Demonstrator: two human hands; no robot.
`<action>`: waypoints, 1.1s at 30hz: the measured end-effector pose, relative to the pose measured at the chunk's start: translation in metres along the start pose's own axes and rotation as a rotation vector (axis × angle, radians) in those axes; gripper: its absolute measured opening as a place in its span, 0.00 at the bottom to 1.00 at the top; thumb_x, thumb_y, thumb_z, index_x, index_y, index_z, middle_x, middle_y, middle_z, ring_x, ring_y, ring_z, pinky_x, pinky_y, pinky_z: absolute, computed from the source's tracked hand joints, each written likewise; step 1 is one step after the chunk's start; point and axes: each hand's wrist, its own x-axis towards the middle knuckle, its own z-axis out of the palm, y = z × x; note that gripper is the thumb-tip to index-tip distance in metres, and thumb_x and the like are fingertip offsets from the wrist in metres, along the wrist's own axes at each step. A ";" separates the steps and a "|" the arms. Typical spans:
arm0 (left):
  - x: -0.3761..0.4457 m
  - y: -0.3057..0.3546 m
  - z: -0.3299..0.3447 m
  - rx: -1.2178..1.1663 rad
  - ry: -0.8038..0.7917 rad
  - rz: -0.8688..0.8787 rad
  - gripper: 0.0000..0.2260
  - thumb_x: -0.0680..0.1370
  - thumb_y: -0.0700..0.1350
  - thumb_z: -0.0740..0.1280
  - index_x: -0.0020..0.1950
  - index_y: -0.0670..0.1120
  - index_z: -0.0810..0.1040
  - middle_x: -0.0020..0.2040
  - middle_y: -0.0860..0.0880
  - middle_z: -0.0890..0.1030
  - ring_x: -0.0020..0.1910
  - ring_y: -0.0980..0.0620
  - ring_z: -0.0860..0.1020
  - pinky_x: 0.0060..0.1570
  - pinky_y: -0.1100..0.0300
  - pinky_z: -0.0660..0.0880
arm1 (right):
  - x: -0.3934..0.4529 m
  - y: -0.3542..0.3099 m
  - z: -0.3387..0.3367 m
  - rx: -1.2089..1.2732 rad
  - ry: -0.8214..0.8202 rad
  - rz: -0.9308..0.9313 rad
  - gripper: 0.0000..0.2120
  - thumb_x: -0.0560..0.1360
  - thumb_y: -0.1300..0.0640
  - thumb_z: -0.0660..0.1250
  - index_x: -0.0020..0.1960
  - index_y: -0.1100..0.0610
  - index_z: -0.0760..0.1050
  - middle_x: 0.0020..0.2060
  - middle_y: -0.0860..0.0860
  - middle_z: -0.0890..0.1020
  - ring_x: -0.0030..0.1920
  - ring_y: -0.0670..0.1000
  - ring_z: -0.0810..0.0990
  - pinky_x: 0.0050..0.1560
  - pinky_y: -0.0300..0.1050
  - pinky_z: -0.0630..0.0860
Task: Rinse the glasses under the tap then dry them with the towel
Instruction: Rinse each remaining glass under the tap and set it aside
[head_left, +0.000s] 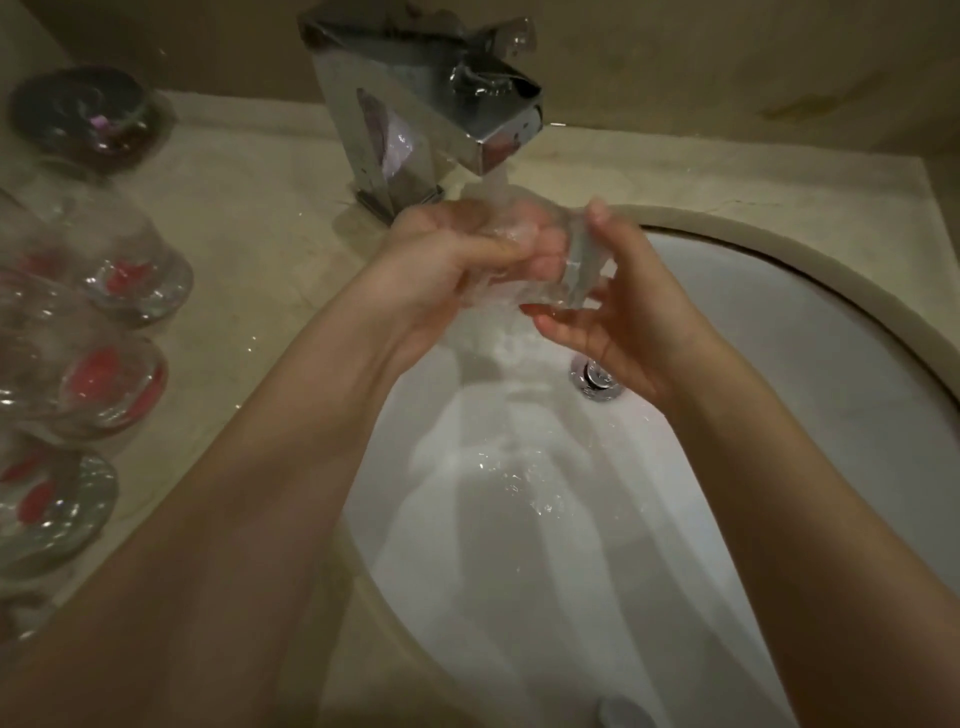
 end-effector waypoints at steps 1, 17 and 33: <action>0.000 -0.003 -0.002 0.001 -0.008 0.008 0.11 0.68 0.35 0.71 0.50 0.38 0.81 0.41 0.44 0.85 0.40 0.49 0.84 0.48 0.55 0.80 | 0.001 -0.003 0.003 -0.026 -0.024 0.074 0.27 0.76 0.37 0.59 0.62 0.57 0.75 0.45 0.55 0.82 0.39 0.52 0.82 0.32 0.41 0.79; -0.001 -0.011 0.014 0.114 0.156 0.035 0.08 0.72 0.42 0.74 0.49 0.42 0.83 0.41 0.48 0.84 0.41 0.52 0.83 0.43 0.58 0.78 | -0.003 0.020 0.014 -0.009 0.146 -0.057 0.25 0.79 0.43 0.60 0.67 0.61 0.69 0.51 0.59 0.80 0.43 0.52 0.79 0.36 0.40 0.76; 0.001 -0.037 0.029 -0.270 0.469 0.127 0.18 0.72 0.43 0.75 0.58 0.35 0.77 0.47 0.43 0.83 0.45 0.46 0.84 0.47 0.52 0.81 | -0.009 0.042 0.034 0.093 0.187 -0.022 0.19 0.77 0.42 0.63 0.62 0.54 0.71 0.51 0.55 0.83 0.46 0.53 0.85 0.43 0.51 0.82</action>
